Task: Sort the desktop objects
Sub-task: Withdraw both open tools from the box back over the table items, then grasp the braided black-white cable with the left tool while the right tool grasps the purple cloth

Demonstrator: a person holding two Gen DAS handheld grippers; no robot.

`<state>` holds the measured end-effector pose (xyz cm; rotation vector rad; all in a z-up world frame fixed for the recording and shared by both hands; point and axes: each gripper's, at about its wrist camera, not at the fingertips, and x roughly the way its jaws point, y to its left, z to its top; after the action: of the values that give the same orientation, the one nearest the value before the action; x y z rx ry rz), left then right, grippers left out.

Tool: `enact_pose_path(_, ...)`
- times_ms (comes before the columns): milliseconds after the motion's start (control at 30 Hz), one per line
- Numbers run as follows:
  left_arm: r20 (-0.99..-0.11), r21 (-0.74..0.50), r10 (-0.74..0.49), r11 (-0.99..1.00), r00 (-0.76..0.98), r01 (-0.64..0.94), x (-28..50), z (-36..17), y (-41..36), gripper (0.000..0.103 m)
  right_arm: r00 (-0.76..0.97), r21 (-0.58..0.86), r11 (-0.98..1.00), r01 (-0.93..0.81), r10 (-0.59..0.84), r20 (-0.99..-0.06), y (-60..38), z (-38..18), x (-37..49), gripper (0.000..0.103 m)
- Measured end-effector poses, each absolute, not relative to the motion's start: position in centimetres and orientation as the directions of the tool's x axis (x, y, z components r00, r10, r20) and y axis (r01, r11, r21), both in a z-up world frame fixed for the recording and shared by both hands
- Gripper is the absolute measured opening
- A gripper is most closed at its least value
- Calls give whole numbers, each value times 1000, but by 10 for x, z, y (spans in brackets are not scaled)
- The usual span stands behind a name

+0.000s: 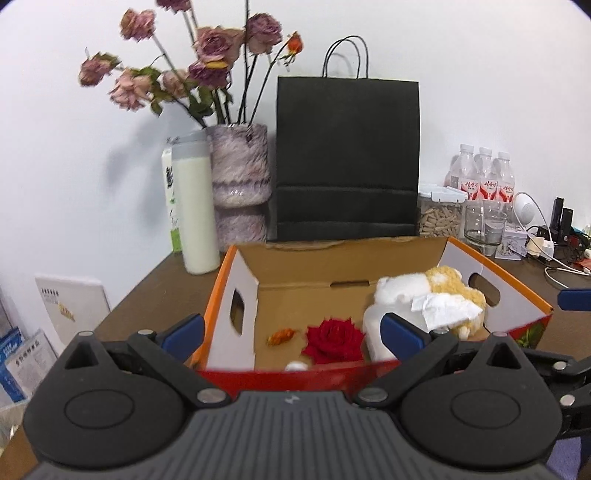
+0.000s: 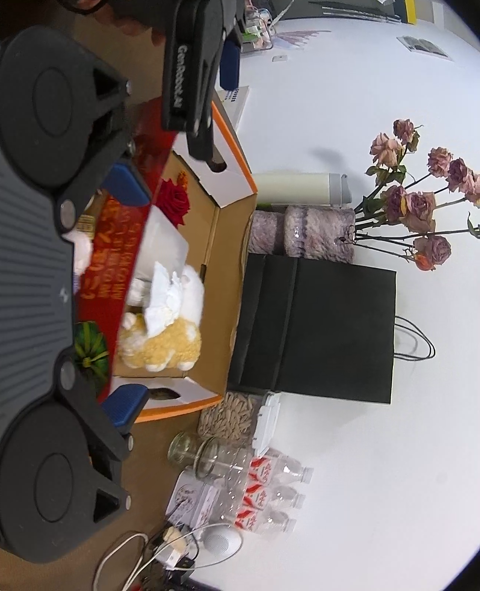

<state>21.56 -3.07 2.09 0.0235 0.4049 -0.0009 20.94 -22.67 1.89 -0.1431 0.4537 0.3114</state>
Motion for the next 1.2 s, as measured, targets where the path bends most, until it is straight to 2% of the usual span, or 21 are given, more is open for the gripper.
enact_pose_path(433, -471, 57, -23, 997, 882, 56, 161, 0, -21, 103, 820, -67, 942, -328, 249, -515, -234, -1, 159, 103)
enact_pose_path(967, -530, 91, -71, 986, 845, 140, 151, -18, -33, 103, 788, -104, 942, -318, 202, -582, -228, -25, 154, 102)
enact_pose_path(1067, -537, 91, -73, 986, 841, 143, 155, -19, -33, 103, 791, -132, 937, -323, 190, -581, -225, -28, 154, 96)
enact_pose_path(1200, -548, 99, -75, 983, 833, 153, 161, -21, -36, 103, 803, -167, 930, -327, 180, -568, -222, -28, 153, 79)
